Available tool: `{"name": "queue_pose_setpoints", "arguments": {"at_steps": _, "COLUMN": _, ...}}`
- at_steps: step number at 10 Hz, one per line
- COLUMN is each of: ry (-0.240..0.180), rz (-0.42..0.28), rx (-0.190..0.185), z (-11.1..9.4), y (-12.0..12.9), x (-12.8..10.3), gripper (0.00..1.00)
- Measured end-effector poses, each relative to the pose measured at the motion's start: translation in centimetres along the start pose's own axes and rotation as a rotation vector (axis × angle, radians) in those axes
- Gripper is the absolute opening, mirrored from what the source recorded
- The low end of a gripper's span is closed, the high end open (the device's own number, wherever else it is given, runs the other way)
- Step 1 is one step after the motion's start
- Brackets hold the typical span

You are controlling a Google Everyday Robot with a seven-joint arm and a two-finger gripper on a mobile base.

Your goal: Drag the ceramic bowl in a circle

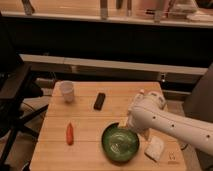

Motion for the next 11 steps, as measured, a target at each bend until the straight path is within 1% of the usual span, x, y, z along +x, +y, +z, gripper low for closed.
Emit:
{"name": "queue_pose_setpoints", "arguments": {"at_steps": 5, "ry": -0.015, "rz": -0.03, "rx": 0.014, "z": 1.3, "y": 0.2, "x": 0.2, "gripper": 0.8}}
{"name": "queue_pose_setpoints", "arguments": {"at_steps": 8, "ry": -0.029, "rz": -0.044, "rx": 0.019, "z": 3.0, "y": 0.6, "x": 0.5, "gripper": 0.8}}
{"name": "queue_pose_setpoints", "arguments": {"at_steps": 11, "ry": -0.04, "rz": -0.058, "rx": 0.025, "z": 4.0, "y": 0.7, "x": 0.8, "gripper": 0.8}}
